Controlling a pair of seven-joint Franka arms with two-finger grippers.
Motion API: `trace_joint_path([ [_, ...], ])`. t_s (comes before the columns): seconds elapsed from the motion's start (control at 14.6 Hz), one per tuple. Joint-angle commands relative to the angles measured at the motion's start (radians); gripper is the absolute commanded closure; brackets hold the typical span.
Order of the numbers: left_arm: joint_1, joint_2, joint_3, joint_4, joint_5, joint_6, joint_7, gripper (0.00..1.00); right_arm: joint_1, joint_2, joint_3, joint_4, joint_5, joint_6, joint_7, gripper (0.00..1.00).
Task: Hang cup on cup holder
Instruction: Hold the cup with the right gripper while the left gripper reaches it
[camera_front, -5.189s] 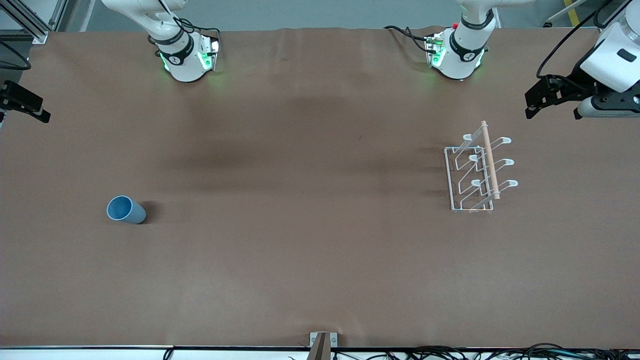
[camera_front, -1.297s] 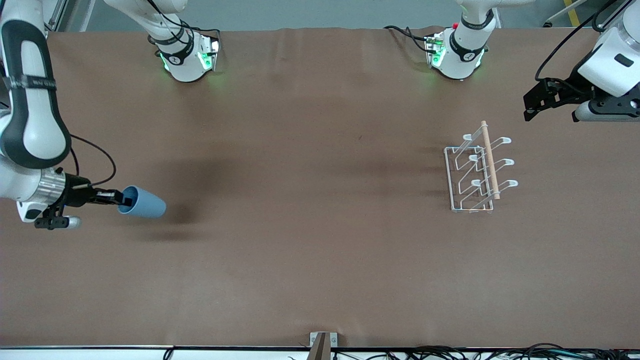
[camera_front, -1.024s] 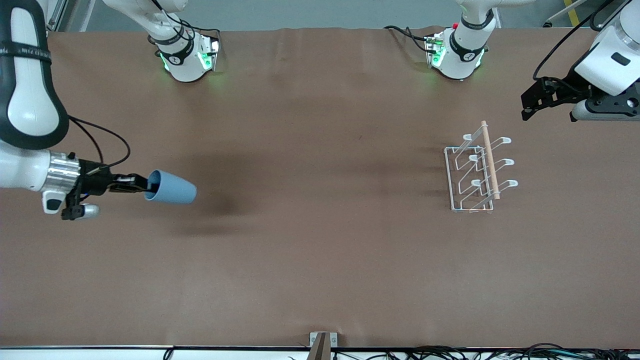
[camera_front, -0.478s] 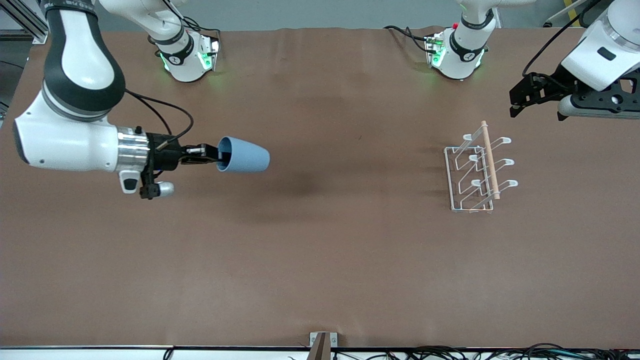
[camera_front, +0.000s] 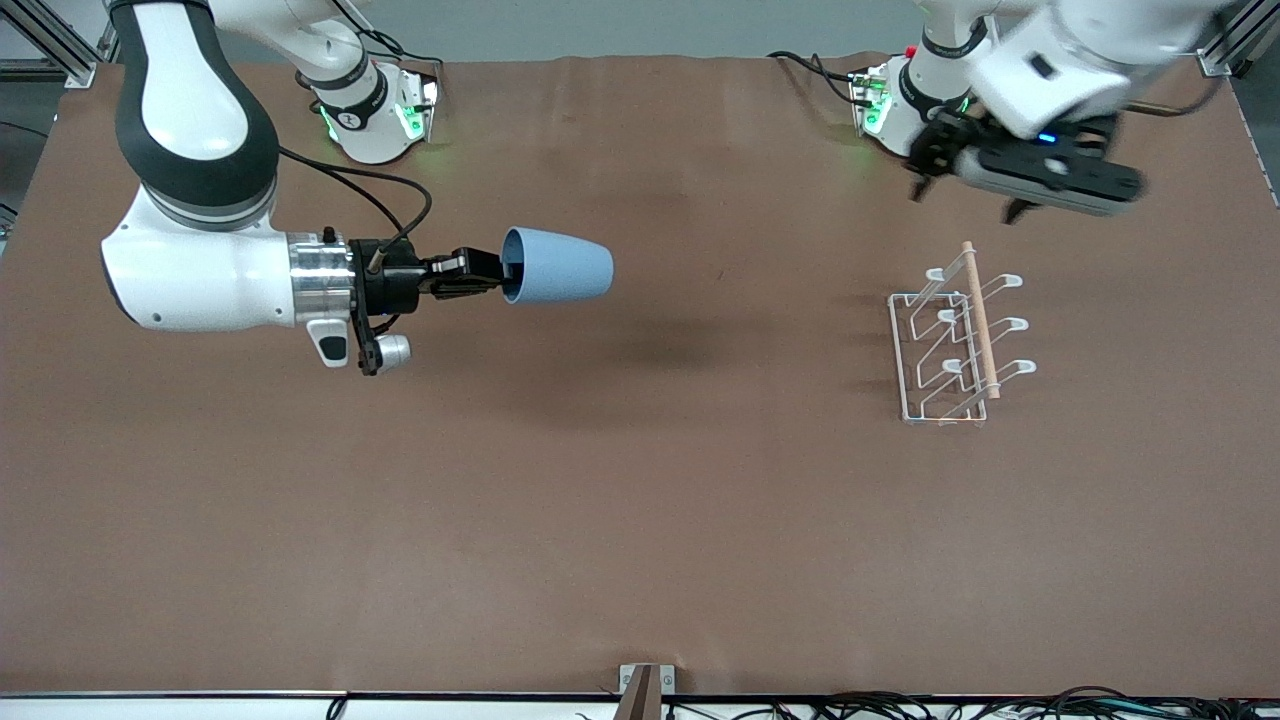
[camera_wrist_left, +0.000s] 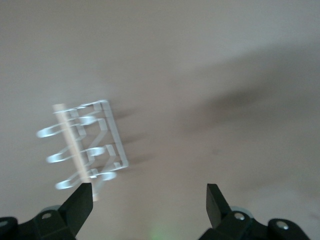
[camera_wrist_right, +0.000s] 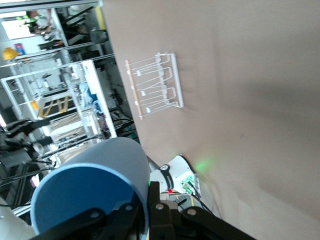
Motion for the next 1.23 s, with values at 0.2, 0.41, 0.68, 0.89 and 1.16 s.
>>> trace_joint_path([
  [0.2,-0.029,0.128,-0.235,0.172,-0.048,0.073,0.018,0.00,0.025,0.013,-0.007,-0.007,0.147,-0.007,-0.081,1.00],
  [0.41,-0.035,0.167,-0.332,0.189,-0.003,0.189,0.099,0.00,0.034,0.019,-0.007,-0.007,0.173,-0.010,-0.081,1.00],
  [0.68,-0.059,0.193,-0.341,0.201,0.067,0.303,0.304,0.00,0.060,0.019,-0.007,-0.007,0.172,-0.007,-0.083,0.99],
  [0.89,-0.061,0.216,-0.343,0.203,0.073,0.366,0.366,0.00,0.074,0.019,-0.008,-0.007,0.169,-0.008,-0.085,0.99],
  [1.16,-0.064,0.280,-0.344,0.203,0.094,0.429,0.488,0.00,0.089,0.019,-0.008,-0.007,0.166,-0.008,-0.107,0.99],
])
